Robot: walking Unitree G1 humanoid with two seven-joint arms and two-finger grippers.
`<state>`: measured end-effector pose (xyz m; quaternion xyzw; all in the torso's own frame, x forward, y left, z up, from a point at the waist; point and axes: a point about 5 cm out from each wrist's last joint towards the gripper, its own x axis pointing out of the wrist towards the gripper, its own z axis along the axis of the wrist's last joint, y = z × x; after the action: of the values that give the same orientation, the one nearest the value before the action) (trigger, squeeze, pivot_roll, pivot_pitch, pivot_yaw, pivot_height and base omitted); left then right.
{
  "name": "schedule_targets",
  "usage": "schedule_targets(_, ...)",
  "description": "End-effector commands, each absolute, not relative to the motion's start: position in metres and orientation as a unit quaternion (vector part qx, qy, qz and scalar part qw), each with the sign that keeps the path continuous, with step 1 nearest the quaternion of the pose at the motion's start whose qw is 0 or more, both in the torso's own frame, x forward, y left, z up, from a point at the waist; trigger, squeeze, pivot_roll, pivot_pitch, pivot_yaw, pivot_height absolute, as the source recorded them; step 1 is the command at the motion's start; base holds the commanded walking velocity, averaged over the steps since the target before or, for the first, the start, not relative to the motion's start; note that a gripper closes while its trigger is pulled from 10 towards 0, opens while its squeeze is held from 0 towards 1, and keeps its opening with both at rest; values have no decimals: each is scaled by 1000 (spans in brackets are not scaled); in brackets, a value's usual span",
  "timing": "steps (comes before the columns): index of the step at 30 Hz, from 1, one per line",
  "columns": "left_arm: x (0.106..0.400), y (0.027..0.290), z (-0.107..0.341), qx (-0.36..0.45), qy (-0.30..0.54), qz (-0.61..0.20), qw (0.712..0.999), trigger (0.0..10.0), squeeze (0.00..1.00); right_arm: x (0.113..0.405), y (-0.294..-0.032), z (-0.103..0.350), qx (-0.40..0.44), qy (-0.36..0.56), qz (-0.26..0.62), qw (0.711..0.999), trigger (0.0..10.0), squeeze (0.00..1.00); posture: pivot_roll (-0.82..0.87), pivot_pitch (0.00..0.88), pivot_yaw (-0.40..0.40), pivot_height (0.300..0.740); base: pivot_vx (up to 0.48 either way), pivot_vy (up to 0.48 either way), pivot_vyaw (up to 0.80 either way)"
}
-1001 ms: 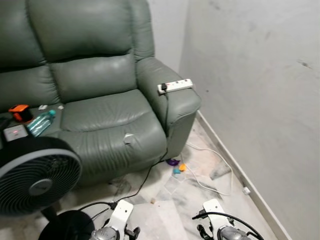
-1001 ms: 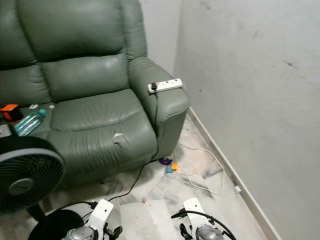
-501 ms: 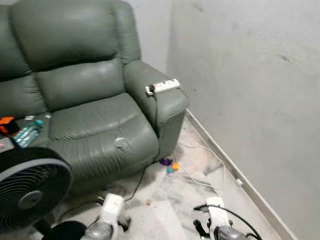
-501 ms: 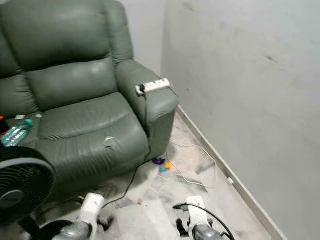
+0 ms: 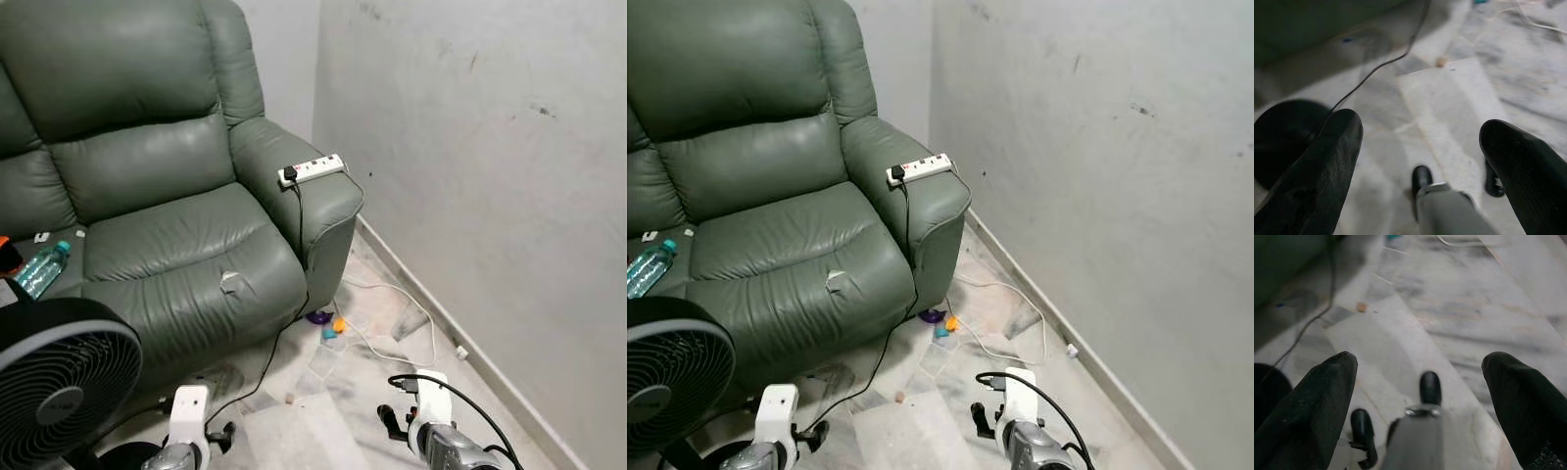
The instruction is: Hang keys on a hook
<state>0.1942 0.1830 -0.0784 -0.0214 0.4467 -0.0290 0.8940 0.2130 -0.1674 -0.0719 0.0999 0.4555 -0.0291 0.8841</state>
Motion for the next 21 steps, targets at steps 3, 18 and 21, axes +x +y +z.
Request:
schedule_targets(3,201,188,-74,9,440,-48,897,10000,0,216,-164,-70,125,445,-45,885,10000,0,-7,58,10,740,0,0,0)
schedule_targets(18,196,173,-77,-21,440,-74,895,10000,0,210,-172,-73,52,470,-8,881,10000,0,52,20,21,740,0,0,-668)
schedule_targets(21,196,168,-78,5,450,-102,887,10000,0,206,-172,-76,38,476,-3,879,10000,0,50,15,18,740,0,0,-763)
